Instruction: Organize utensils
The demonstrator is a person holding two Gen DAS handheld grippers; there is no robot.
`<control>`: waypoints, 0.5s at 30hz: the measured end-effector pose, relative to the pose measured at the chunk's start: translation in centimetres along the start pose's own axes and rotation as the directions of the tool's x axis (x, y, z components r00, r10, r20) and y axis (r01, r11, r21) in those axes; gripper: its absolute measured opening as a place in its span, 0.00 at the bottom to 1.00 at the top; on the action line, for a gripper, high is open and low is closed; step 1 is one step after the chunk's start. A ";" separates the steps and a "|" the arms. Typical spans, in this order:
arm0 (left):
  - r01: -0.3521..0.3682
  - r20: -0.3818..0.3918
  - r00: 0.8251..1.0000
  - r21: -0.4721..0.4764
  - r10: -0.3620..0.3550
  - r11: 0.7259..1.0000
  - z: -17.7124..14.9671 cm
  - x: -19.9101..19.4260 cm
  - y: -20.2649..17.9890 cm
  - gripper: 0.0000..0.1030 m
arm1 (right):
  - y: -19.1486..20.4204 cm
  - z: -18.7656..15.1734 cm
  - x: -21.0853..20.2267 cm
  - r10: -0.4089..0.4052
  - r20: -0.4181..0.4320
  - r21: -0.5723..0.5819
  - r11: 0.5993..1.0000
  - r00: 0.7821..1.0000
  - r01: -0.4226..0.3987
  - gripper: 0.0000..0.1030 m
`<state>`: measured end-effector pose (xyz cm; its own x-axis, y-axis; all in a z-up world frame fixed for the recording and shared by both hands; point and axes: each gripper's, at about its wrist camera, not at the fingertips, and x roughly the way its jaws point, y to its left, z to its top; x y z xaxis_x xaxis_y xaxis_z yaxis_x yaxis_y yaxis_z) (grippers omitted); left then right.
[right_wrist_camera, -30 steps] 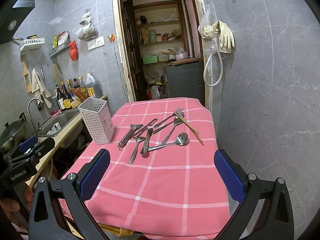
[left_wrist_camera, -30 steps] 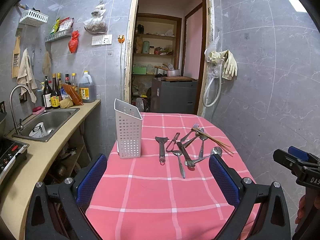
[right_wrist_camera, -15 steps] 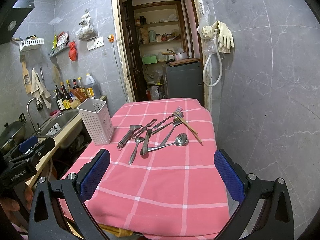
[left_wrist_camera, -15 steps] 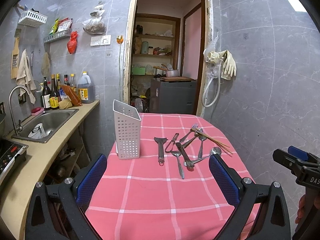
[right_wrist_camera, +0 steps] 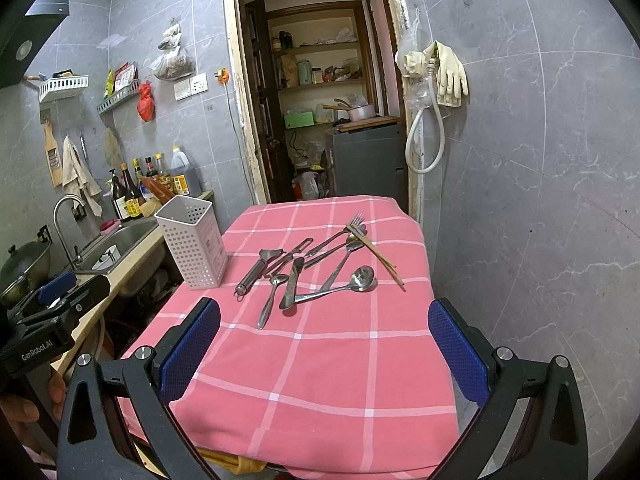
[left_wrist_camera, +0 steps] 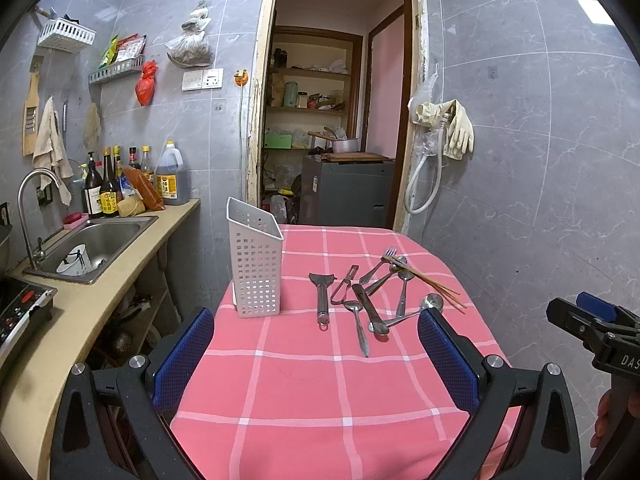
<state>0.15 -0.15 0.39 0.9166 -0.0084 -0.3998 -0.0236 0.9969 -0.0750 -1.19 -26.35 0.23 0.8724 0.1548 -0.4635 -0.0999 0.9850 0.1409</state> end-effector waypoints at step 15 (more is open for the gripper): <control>0.000 -0.001 1.000 -0.001 0.000 1.000 -0.2 0.2 -0.1 1.00 | -0.2 0.1 0.1 -0.001 0.000 0.000 1.000 1.000 0.001 0.99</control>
<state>0.28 -0.30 0.17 0.9160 -0.0081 -0.4010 -0.0244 0.9968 -0.0758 -1.05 -26.57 0.27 0.8726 0.1534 -0.4637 -0.0987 0.9852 0.1402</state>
